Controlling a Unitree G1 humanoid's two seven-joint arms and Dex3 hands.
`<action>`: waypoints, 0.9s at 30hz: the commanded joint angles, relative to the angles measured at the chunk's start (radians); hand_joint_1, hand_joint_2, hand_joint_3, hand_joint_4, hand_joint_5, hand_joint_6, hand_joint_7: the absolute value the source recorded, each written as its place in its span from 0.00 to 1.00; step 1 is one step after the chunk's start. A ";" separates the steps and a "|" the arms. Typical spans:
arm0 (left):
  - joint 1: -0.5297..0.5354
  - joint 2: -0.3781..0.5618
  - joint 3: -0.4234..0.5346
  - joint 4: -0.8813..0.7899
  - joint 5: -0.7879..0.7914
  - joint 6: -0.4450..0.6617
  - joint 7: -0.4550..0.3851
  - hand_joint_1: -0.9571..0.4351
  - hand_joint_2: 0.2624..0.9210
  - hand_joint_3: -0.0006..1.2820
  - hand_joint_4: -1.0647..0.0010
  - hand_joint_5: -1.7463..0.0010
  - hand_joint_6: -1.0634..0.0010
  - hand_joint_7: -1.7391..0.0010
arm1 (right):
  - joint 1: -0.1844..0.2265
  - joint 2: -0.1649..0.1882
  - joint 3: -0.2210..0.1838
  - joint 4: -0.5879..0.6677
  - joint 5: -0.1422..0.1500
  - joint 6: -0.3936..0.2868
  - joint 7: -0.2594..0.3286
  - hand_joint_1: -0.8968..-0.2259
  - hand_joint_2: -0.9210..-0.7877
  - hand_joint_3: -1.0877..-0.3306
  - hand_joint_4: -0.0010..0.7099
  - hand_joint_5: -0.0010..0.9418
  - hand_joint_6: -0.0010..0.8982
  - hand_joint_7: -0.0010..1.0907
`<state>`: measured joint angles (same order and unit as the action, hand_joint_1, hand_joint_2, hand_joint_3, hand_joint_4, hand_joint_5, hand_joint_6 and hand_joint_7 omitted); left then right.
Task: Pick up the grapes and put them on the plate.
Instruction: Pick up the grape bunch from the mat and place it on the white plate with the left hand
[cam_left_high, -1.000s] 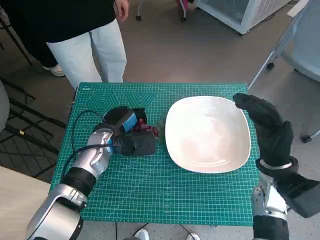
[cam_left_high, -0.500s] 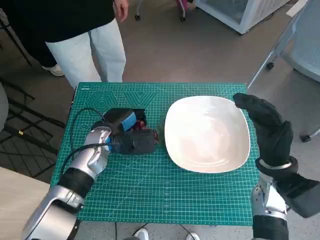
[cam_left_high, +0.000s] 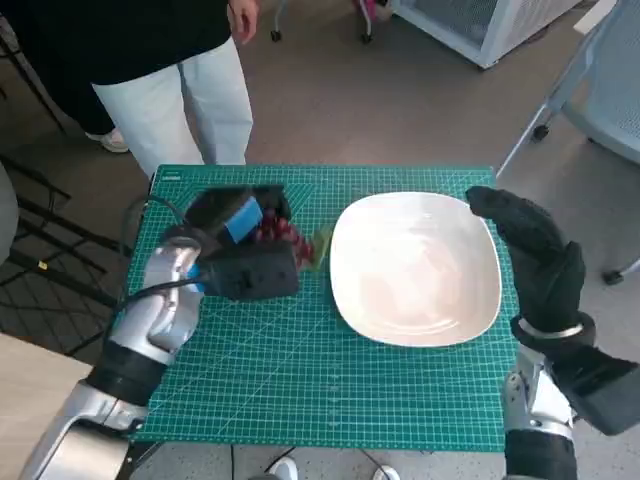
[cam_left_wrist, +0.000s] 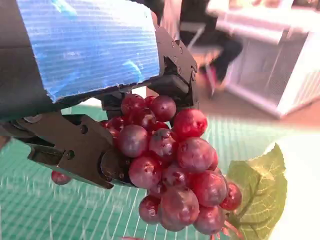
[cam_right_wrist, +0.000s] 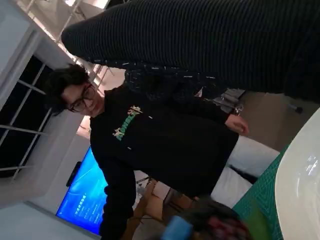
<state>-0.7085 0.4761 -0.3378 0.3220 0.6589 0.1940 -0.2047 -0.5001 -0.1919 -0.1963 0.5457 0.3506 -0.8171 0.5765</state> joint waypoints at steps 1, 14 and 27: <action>0.033 0.026 0.042 -0.104 -0.008 0.000 -0.005 0.69 1.00 0.05 0.33 0.30 0.40 0.38 | -0.002 0.007 -0.002 0.020 0.003 -0.002 -0.002 0.45 0.00 0.51 0.24 0.00 0.00 0.35; 0.061 0.036 0.075 -0.197 0.019 -0.006 0.013 0.69 1.00 0.02 0.32 0.33 0.36 0.39 | -0.005 0.011 -0.003 0.030 0.009 -0.014 0.001 0.45 0.00 0.52 0.24 0.00 0.00 0.35; 0.029 -0.021 0.042 -0.271 0.053 0.062 -0.034 0.69 1.00 0.02 0.30 0.40 0.38 0.32 | 0.001 0.011 -0.004 0.021 0.010 -0.016 -0.003 0.46 0.00 0.51 0.24 0.00 0.00 0.35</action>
<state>-0.6529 0.4793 -0.2787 0.0776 0.7022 0.2461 -0.2229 -0.5095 -0.1863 -0.1970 0.5629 0.3524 -0.8402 0.5765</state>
